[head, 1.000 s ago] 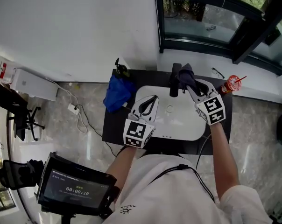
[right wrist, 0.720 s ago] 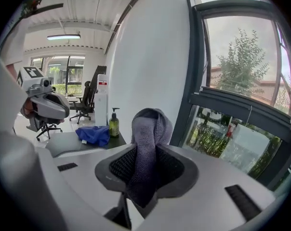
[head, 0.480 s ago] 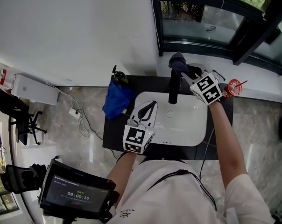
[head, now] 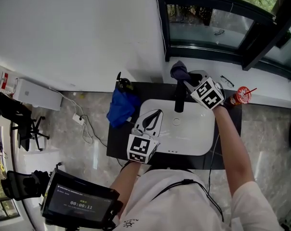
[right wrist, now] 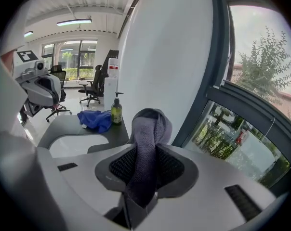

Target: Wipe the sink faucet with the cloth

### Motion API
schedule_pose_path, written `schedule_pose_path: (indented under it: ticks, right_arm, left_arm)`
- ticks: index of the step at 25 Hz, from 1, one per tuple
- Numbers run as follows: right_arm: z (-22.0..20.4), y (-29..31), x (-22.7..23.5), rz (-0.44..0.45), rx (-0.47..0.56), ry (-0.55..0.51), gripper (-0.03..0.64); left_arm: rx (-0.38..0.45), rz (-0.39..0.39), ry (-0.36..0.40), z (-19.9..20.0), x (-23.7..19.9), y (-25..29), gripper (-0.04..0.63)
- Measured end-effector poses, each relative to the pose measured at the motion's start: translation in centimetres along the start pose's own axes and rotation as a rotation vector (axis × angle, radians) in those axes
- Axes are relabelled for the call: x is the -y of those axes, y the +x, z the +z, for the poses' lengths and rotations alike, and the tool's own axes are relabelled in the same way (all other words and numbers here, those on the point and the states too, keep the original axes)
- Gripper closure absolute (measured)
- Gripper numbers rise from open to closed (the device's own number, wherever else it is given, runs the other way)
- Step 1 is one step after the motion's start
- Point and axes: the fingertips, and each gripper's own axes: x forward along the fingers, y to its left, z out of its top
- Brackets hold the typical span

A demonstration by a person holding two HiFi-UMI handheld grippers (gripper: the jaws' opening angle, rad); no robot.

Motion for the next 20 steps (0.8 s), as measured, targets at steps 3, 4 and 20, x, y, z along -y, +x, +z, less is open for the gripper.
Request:
schedule_pose_path:
  ticks: [3,4,20]
  right_arm:
    - [0.3,-0.1,-0.6,0.027,-0.026,-0.03,0.506]
    - [0.3,-0.1,-0.9,0.037,-0.033,-0.033,0.506]
    - [-1.3,-2.8,-7.5,0.156,-0.043,-0.033,0.506]
  left_arm:
    - [-0.001,-0.009,0.003,0.0,0.2,0.0,0.601]
    - [0.0,-0.013,0.004,0.0,0.3,0.0,0.601]
    - [0.016,-0.07,0.025,0.3,1.9,0.0,0.601]
